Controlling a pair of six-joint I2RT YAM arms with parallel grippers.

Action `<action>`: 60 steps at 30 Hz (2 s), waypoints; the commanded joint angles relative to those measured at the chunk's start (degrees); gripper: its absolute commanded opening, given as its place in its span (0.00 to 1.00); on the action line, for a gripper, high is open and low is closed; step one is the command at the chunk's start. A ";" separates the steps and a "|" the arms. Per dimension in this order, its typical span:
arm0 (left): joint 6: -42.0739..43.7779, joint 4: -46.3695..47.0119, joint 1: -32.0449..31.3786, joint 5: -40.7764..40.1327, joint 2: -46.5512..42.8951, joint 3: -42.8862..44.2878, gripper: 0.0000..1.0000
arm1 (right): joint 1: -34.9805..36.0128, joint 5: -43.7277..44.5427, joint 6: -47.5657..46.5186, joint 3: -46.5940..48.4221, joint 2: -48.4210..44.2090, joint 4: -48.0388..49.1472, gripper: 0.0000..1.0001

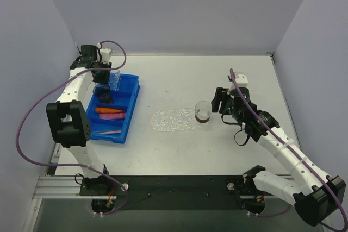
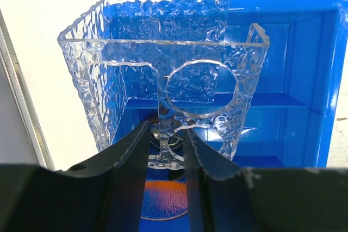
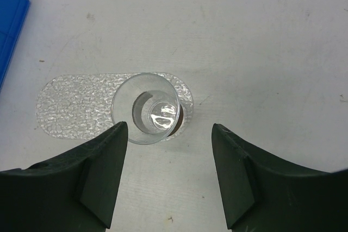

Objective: Prepare toiletry sets of a toothbrush and toothpaste on the tray

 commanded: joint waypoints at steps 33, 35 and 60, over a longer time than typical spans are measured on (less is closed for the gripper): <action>1.29 5.66 -0.12 -2.16 -6.42 0.93 0.00 | -0.38 1.55 0.64 1.94 -0.90 0.00 0.56; 1.28 5.92 -0.12 -1.81 -6.51 0.93 0.00 | -0.30 1.46 0.64 1.94 -0.90 -0.09 0.56; -3.72 0.83 -21.03 -1.56 -12.66 10.08 0.00 | -1.35 -3.81 -0.41 10.73 -0.90 -4.92 0.71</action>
